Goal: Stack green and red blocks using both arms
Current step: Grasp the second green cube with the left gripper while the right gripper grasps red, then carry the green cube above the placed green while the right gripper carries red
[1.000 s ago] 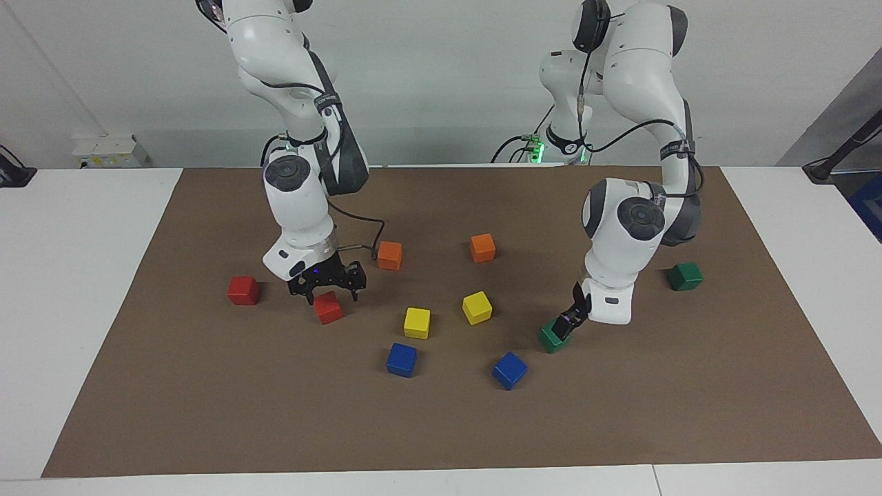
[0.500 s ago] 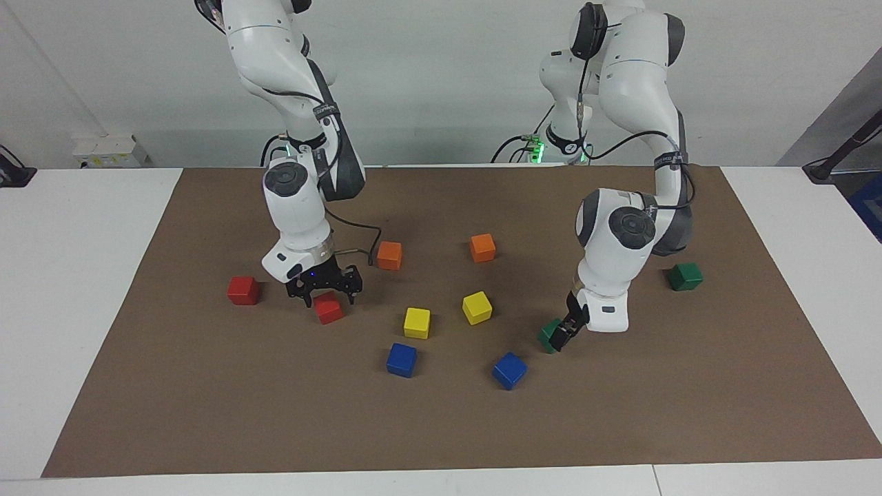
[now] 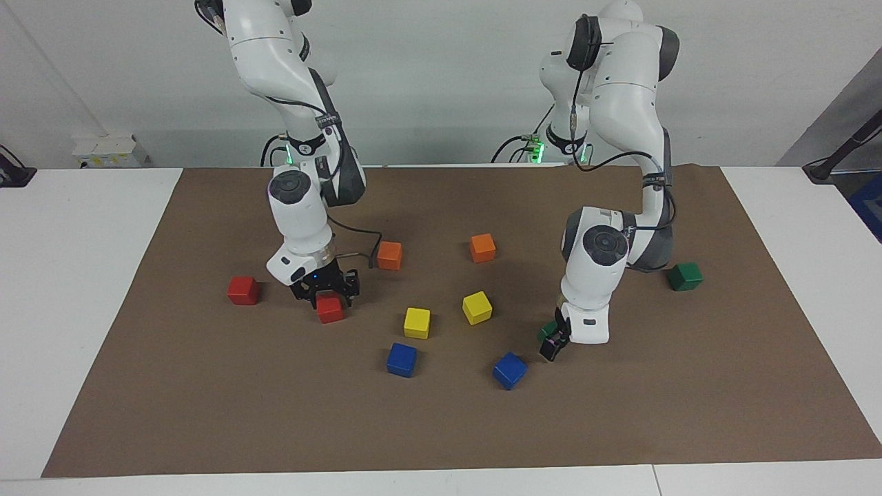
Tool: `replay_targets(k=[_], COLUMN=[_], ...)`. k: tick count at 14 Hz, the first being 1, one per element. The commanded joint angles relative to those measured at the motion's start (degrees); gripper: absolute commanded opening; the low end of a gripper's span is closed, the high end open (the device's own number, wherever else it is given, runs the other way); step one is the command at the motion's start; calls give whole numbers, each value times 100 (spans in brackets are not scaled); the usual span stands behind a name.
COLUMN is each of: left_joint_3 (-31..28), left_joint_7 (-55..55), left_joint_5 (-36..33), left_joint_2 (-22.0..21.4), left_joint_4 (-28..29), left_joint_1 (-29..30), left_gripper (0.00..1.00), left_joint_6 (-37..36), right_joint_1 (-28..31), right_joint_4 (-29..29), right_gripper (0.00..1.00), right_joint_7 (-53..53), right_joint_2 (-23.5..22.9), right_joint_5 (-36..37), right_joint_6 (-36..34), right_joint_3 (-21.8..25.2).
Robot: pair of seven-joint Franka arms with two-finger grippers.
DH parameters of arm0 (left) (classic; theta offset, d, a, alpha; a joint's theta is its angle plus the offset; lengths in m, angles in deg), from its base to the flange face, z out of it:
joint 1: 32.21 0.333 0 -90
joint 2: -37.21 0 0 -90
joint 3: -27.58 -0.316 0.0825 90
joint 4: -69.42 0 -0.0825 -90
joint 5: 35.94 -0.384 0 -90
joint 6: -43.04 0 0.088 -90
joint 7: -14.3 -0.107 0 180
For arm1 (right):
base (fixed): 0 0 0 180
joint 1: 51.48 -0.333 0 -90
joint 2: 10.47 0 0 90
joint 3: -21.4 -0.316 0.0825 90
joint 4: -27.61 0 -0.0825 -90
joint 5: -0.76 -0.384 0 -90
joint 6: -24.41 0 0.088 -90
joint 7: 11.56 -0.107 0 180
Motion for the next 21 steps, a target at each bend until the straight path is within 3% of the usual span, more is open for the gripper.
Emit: replay_targets(k=[1, 2, 3, 5, 7, 11, 16, 18, 21], left_joint_3=[-89, -89, -89, -80, -80, -45, -36, -45, -45], left_joint_7=[140, 158, 149, 140, 79, -963, -3957, -5460, -6738], left_joint_5=[-184, -184, -184, -184, -184, -114, 105, 106, 106], left_joint_2=[-74, -92, -92, -92, -109, -767, -1751, -1893, -2025], left_joint_4=[193, 228, 229, 185, -25, 35, 719, 957, 1282], left_joint_1=[-146, -163, -163, -163, -76, 502, 1487, 1987, 2586], left_gripper=[28, 8, 0, 0, 0, 0, 0, 0, 0], left_joint_6=[9, 0, -9, -79, -359, -903, -1511, -1565, -1451], right_joint_1=[128, 224, 399, 706, 1111, 1752, 2009, 1991, 1991], right_joint_4=[22, -74, -319, -776, -822, -604, -137, 38, 302], right_gripper=[0, 0, 0, 0, 0, 0, 0, 0, 0], right_joint_7=[30, 48, 91, 441, 942, 1698, 2087, 2034, 2034], right_joint_2=[31, 57, 84, 189, 469, 839, 1016, 1059, 1121], right_joint_5=[39, 39, 47, 39, 4, -67, -278, -278, -278], right_joint_6=[25, -167, -534, -1317, -1600, -1970, -1760, -1629, -1294], right_joint_3=[-37, -11, -19, -19, -19, -37, -19, -19, -19])
